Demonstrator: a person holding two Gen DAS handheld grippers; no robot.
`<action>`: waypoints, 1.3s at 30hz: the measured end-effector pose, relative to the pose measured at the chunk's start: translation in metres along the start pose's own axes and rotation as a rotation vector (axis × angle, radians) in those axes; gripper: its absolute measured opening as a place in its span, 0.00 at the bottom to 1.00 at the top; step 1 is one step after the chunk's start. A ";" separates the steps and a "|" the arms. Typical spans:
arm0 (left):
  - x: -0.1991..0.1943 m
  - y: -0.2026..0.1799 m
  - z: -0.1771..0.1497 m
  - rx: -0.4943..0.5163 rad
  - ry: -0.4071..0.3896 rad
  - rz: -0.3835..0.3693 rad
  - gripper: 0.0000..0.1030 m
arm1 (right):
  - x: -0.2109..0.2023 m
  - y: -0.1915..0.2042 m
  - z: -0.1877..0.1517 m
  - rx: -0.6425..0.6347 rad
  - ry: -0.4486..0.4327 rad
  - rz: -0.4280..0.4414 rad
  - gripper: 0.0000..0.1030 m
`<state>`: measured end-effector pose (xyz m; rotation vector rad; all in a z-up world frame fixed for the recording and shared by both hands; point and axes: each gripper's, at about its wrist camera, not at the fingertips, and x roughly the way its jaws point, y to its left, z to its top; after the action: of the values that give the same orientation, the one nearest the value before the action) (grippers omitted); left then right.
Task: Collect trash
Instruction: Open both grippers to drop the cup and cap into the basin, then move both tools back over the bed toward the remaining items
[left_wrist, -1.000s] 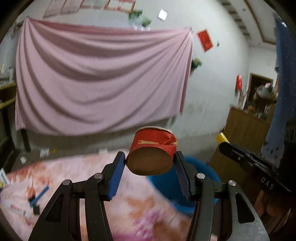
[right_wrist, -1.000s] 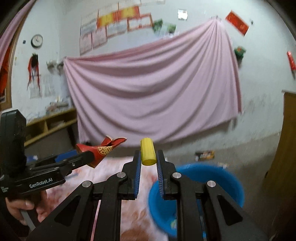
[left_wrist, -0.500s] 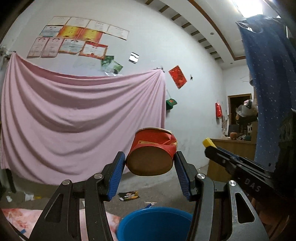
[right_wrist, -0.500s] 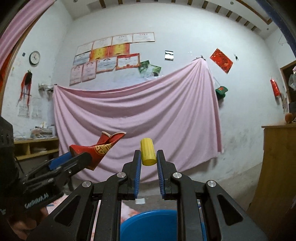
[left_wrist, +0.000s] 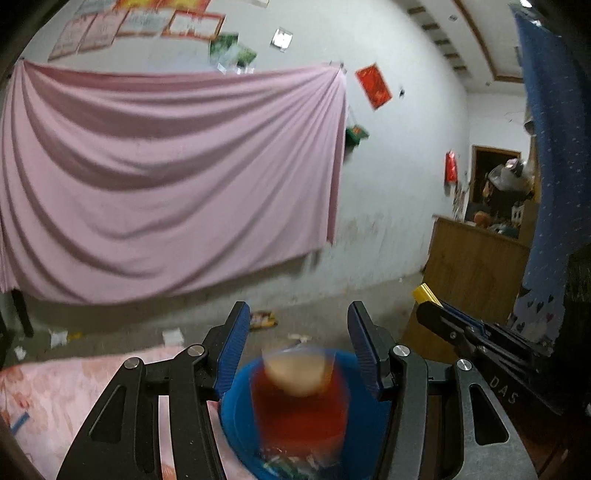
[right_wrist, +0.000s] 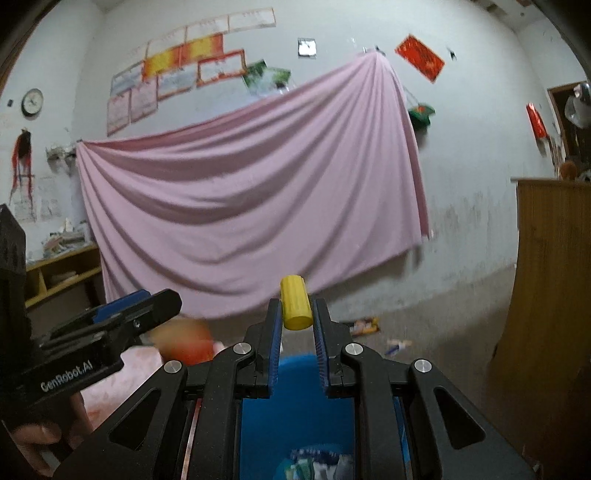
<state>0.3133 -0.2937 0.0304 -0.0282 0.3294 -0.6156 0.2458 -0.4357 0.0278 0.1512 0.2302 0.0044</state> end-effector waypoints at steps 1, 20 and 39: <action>0.004 0.002 -0.001 -0.007 0.024 0.000 0.47 | 0.002 -0.001 -0.002 0.002 0.013 -0.002 0.15; 0.017 0.017 -0.012 -0.072 0.213 0.049 0.47 | 0.020 -0.016 -0.024 0.090 0.200 -0.002 0.26; -0.053 0.055 0.008 -0.154 0.148 0.117 0.91 | -0.004 0.020 0.014 0.013 0.157 -0.006 0.71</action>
<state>0.3060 -0.2193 0.0464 -0.1105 0.5181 -0.4765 0.2455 -0.4179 0.0447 0.1630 0.3877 0.0085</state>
